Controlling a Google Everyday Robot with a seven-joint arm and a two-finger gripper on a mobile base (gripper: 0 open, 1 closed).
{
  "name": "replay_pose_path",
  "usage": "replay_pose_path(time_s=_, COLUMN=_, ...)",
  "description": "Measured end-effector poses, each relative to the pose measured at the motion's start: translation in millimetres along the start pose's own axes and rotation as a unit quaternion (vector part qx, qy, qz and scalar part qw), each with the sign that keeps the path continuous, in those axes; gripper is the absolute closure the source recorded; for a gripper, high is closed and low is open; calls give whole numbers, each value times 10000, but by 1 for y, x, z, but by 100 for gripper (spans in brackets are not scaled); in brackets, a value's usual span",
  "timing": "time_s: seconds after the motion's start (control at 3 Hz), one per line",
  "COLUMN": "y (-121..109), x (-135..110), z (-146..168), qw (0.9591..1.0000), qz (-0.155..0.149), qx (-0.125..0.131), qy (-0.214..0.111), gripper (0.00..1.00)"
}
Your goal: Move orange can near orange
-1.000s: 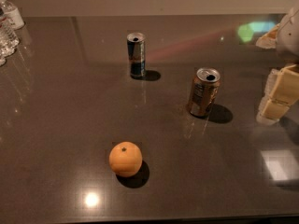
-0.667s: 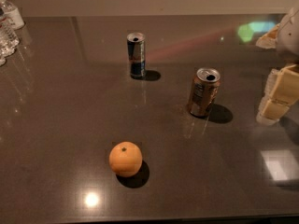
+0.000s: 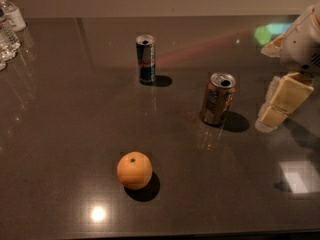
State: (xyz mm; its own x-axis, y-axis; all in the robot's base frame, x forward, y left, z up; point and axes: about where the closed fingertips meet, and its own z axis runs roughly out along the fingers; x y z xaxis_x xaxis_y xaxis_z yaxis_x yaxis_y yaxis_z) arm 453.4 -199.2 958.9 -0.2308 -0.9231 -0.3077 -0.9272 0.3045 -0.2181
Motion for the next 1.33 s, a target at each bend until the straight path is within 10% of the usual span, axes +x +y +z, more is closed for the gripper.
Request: replay_pose_path(time_s=1.33, y=-15, x=-45, z=75, qw=9955, qz=332, qx=-391, qy=-794, gripper=0)
